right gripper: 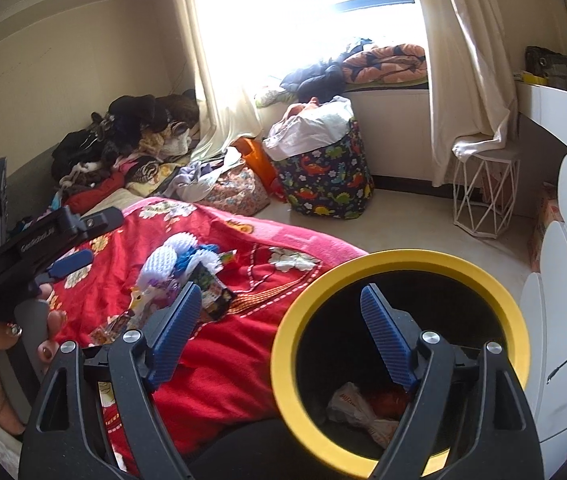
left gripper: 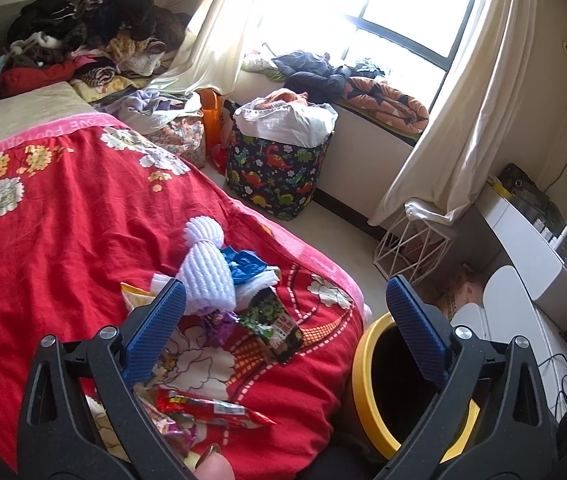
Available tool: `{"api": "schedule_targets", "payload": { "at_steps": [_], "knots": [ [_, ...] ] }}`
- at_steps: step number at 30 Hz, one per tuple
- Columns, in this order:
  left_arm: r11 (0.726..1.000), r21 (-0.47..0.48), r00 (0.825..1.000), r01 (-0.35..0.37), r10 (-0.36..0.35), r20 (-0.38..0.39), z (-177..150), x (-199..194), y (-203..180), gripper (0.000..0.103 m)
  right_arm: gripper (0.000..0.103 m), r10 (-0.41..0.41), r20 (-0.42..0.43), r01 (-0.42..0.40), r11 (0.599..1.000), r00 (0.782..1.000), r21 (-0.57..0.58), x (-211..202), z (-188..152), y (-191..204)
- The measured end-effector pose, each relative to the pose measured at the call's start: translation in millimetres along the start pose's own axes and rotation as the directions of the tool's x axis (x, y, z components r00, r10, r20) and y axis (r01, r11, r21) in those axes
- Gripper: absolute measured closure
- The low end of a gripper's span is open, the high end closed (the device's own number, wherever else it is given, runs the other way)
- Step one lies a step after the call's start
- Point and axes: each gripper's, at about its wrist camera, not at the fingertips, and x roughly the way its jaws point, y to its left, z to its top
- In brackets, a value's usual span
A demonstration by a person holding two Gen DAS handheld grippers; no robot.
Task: Collect trash
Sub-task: 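Grasp the white knitted toy with the left tool while the right tool grasps a red snack wrapper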
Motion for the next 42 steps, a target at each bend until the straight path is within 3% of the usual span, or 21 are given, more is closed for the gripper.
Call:
{"api": "schedule_targets", "payload": {
  "at_steps": [12, 20, 29, 42],
  "knots": [
    [0.998, -0.055, 0.999, -0.043, 0.043, -0.005, 12, 2, 36, 0.011, 0.024, 0.104, -0.091, -0.114, 0.988, 0.990, -0.108, 24, -10, 49],
    [0.998, -0.031, 0.998, -0.053, 0.052, -0.043, 13, 12, 46, 0.011, 0.027, 0.135, -0.175, -0.167, 0.970, 0.975, -0.179, 48, -20, 72],
    [0.998, -0.035, 0.991, -0.050, 0.045, -0.128, 12, 34, 57, 0.014, 0.042, 0.185, -0.315, -0.259, 0.942, 0.931, -0.212, 83, -37, 91],
    [0.998, -0.038, 0.969, -0.046, 0.035, -0.244, 13, 76, 69, 0.025, 0.048, 0.201, -0.443, -0.332, 0.912, 0.874, -0.242, 127, -52, 111]
  ]
}}
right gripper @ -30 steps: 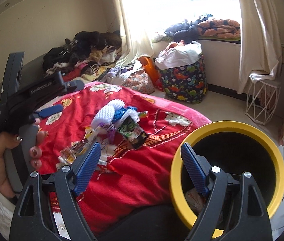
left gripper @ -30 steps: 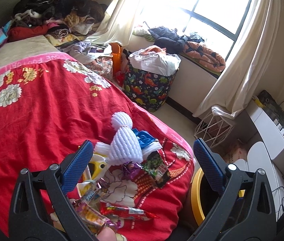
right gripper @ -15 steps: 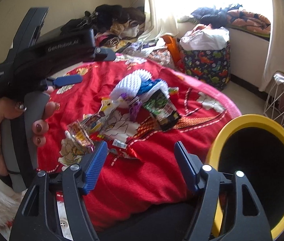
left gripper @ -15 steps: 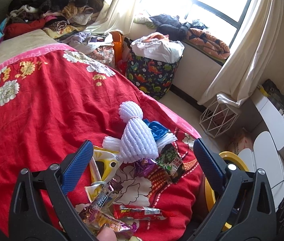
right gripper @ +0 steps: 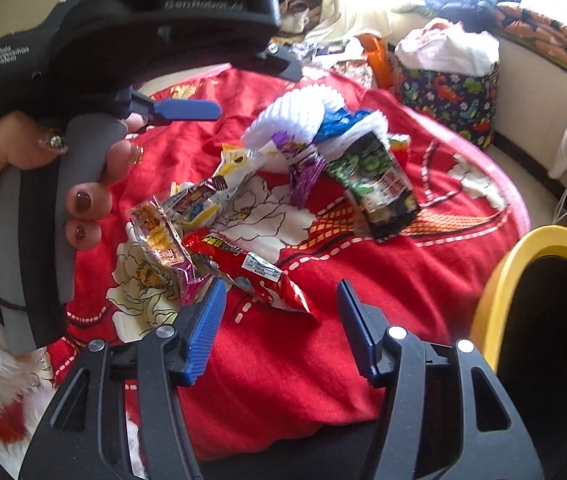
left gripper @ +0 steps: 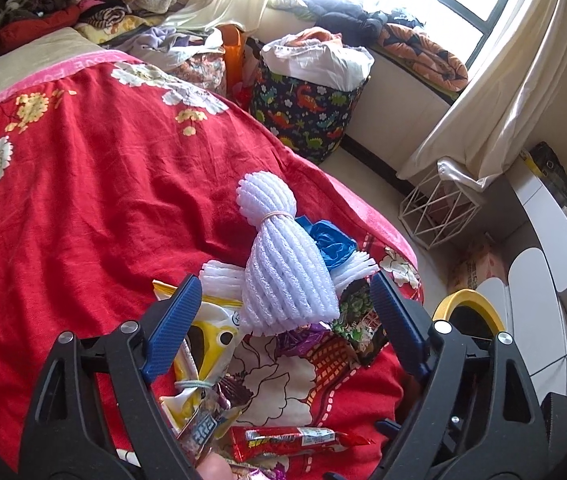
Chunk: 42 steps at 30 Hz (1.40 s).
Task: Collect trash
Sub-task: 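Grasp the white knitted toy with the left tool while the right tool grasps a red snack wrapper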
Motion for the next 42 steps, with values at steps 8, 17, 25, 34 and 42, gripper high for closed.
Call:
{"api": "schedule_targets", "payload": {
  "at_steps": [8, 17, 25, 34, 42],
  "knots": [
    [1.000, -0.001, 0.999, -0.020, 0.019, -0.049, 1, 20, 1, 0.026, 0.081, 0.014, -0.095, -0.015, 1.000, 0.995, -0.014, 29, -2, 1],
    [1.000, 0.002, 0.997, -0.013, 0.013, -0.082, -7, 31, 0, 0.060, 0.089, 0.028, -0.075, -0.025, 0.999, 0.997, 0.046, 19, -8, -10],
    [1.000, -0.005, 0.999, 0.028, -0.028, -0.031, -11, 14, -4, 0.075, 0.090, 0.017, -0.046, -0.014, 0.998, 0.999, 0.066, 3, -11, -17],
    [0.995, -0.049, 0.996, 0.085, -0.085, 0.012, -5, -9, 2, 0.073, 0.090, 0.026, -0.017, -0.025, 0.997, 1.000, 0.070, -13, -13, -14],
    [0.995, -0.058, 0.996, 0.084, -0.084, -0.005, -10, -7, 4, 0.070, 0.090, 0.014, 0.000, -0.014, 0.997, 1.000, 0.082, -23, -13, -10]
  ]
}}
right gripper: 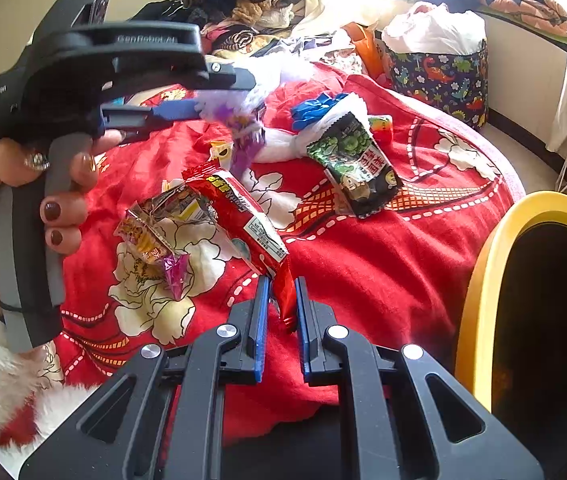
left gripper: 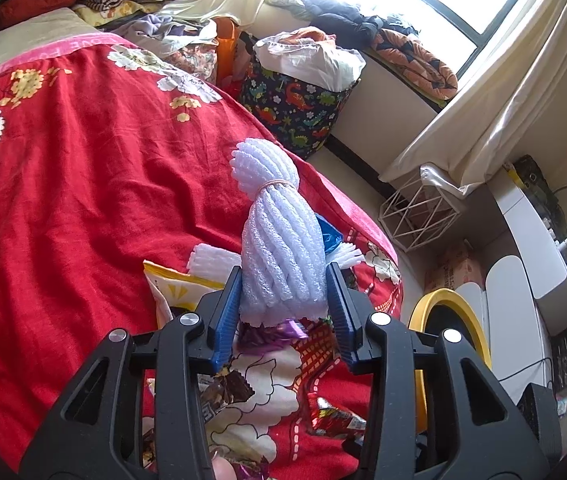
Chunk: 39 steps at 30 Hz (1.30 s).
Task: Collect trash
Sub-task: 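Grasp the white knitted toy with the left tool while the right tool grasps a red snack wrapper, then carry the knitted toy and red wrapper over the trash bin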
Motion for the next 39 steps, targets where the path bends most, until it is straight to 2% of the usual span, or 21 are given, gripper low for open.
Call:
{"api": "schedule_targets", "payload": {
  "at_steps": [5, 9, 12, 23, 39],
  "knots": [
    [1.000, -0.003, 1.000, -0.014, 0.014, 0.000, -1, 1, 3, 0.067, 0.090, -0.005, 0.008, 0.005, 1.000, 1.000, 0.021, -6, -2, -4],
    [0.999, 0.022, 1.000, -0.025, 0.025, 0.018, -2, -6, -1, 0.079, 0.090, -0.009, 0.029, 0.008, 0.999, 1.000, 0.034, -13, -1, -7],
    [0.998, 0.051, 0.999, -0.029, 0.027, 0.037, -2, -11, -5, 0.081, 0.090, -0.012, 0.051, 0.009, 0.999, 0.999, 0.043, -21, 0, -8],
    [0.995, 0.100, 0.996, 0.013, -0.022, 0.092, -2, -35, -29, 0.081, 0.091, -0.037, 0.127, 0.027, 0.996, 0.991, 0.080, -50, 4, -18],
    [0.982, 0.176, 0.992, 0.062, -0.080, 0.099, -12, -49, -68, 0.081, 0.091, -0.106, 0.222, 0.072, 0.985, 0.969, 0.154, -88, 6, -43]
  ]
}}
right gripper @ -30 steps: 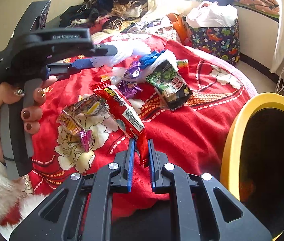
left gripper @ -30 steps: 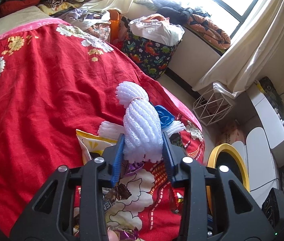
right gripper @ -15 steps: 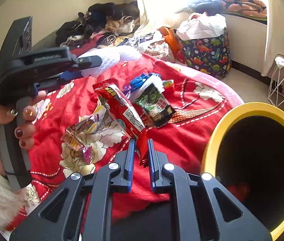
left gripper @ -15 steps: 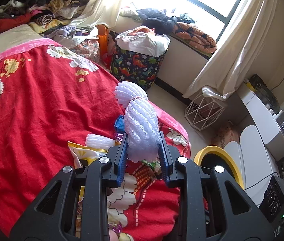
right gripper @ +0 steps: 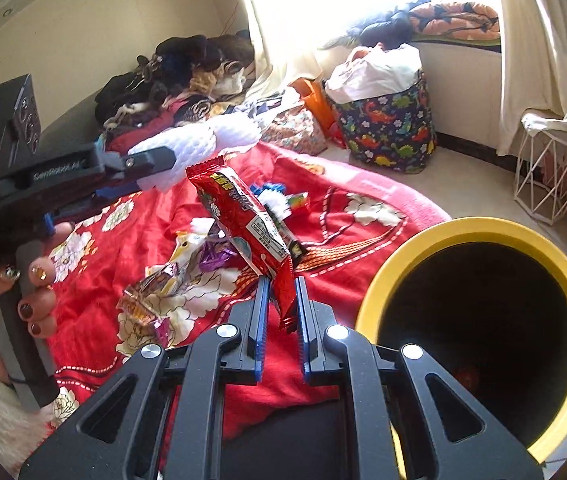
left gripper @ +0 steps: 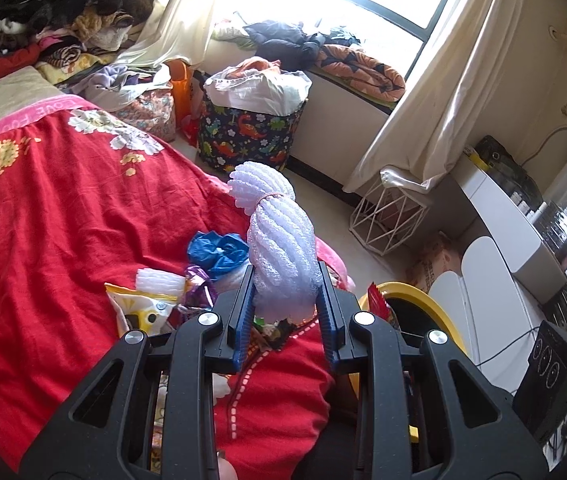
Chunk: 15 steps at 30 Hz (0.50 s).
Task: Collect trash
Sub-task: 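Carry the knitted toy and red wrapper over the trash bin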
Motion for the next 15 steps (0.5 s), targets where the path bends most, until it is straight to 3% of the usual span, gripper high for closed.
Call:
{"api": "schedule_targets", "payload": {
  "at_steps": [15],
  "knots": [
    [0.996, 0.070, 0.999, 0.048, -0.048, -0.002, -7, -5, -35, 0.081, 0.091, -0.066, 0.067, 0.062, 0.997, 0.996, 0.047, -27, 1, -23]
  ]
}}
